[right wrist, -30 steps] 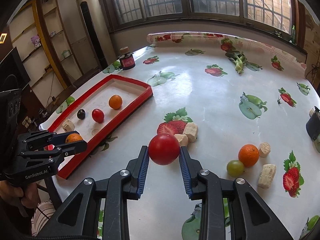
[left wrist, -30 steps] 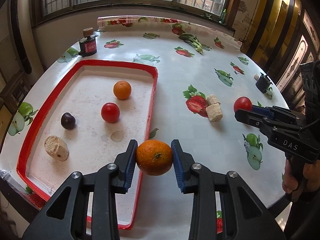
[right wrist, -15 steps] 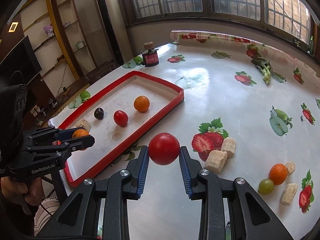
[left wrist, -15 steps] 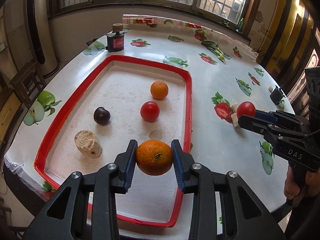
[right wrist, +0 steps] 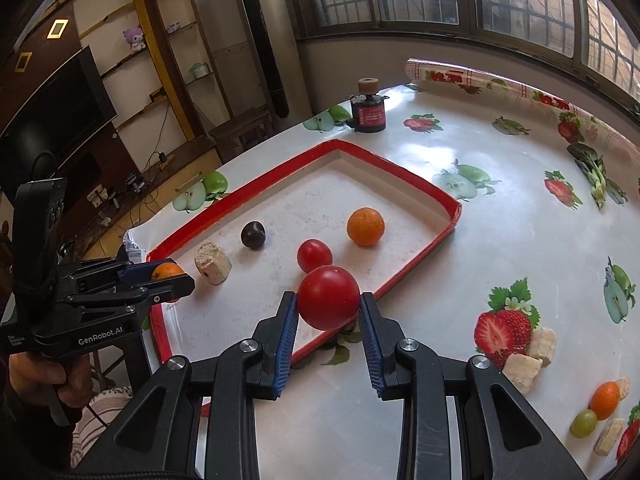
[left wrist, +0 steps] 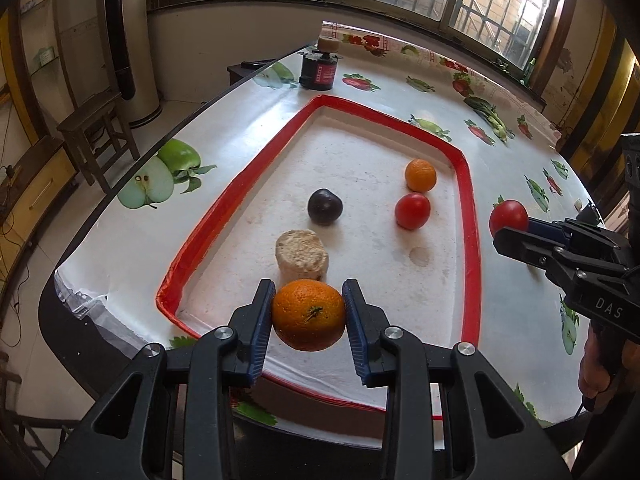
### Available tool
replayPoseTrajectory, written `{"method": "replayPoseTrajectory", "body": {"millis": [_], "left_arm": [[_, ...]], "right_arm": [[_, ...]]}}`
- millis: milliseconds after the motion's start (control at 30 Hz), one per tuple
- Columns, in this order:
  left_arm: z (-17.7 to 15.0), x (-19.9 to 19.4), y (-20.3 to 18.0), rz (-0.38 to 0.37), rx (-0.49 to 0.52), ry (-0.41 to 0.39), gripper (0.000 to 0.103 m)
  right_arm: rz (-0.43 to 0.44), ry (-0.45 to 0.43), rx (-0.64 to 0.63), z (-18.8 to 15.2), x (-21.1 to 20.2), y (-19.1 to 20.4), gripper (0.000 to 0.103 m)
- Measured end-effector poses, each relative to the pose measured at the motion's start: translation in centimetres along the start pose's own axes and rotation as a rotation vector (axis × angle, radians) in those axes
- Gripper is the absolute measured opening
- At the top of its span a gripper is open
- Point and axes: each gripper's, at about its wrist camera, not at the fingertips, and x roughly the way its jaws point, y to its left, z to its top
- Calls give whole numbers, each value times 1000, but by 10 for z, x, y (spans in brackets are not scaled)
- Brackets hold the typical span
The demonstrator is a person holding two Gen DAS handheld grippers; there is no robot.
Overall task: Organize fruits
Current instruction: 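Carry the orange with the left tool over the tray while the right tool carries the tomato, then open the left tool to drop the orange while the right tool releases the tomato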
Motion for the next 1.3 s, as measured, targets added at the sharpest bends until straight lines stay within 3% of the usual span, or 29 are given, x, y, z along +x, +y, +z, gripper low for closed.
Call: {"method": "replayPoseTrajectory", "body": {"millis": [367, 933, 1100, 1300], "left_arm": [[-2, 13, 10, -4, -14, 23, 32], [-2, 23, 17, 12, -48, 50, 33], [0, 16, 17, 23, -57, 26, 52], [1, 9, 15, 30, -54, 10, 52]], "right_arm": [[46, 76, -49, 3, 43, 29, 31], [25, 136, -45, -3, 72, 30, 33], [21, 115, -27, -4, 63, 27, 41], [11, 74, -14, -2, 42, 21, 45]]}}
